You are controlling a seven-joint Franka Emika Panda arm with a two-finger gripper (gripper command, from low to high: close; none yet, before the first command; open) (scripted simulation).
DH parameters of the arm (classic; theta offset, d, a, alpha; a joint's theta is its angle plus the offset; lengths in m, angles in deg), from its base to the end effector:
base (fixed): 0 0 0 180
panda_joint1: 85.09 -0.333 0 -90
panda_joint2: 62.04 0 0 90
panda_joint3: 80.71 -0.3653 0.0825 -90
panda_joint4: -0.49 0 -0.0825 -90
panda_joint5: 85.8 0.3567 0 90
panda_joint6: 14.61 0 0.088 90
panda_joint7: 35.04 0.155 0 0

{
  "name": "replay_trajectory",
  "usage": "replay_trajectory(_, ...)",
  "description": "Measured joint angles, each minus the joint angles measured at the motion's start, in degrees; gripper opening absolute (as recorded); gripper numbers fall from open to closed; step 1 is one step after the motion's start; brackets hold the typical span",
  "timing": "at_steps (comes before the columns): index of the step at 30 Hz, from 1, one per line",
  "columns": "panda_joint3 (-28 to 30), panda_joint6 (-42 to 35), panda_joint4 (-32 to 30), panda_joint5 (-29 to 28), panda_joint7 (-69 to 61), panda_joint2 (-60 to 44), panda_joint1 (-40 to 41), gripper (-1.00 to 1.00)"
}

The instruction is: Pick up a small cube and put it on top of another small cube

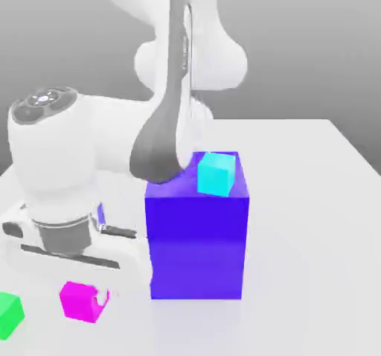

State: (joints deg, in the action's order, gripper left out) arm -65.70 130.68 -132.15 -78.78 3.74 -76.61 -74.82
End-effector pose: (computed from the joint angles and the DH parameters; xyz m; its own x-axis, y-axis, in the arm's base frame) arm 0.4687 -0.2201 0.2572 0.3507 -0.9363 -0.0185 -0.9363 -0.3509 0.0120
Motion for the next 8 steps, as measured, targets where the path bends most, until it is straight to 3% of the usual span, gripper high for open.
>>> replay_trajectory(4,1.78,4.47,2.91,5.41,-2.61,-6.99,6.88,-1.00)
replay_trajectory(5,1.28,5.87,3.23,6.50,-3.30,-8.76,7.79,1.00)
replay_trajectory(8,1.28,5.87,3.23,6.50,-3.30,-8.76,7.79,1.00)
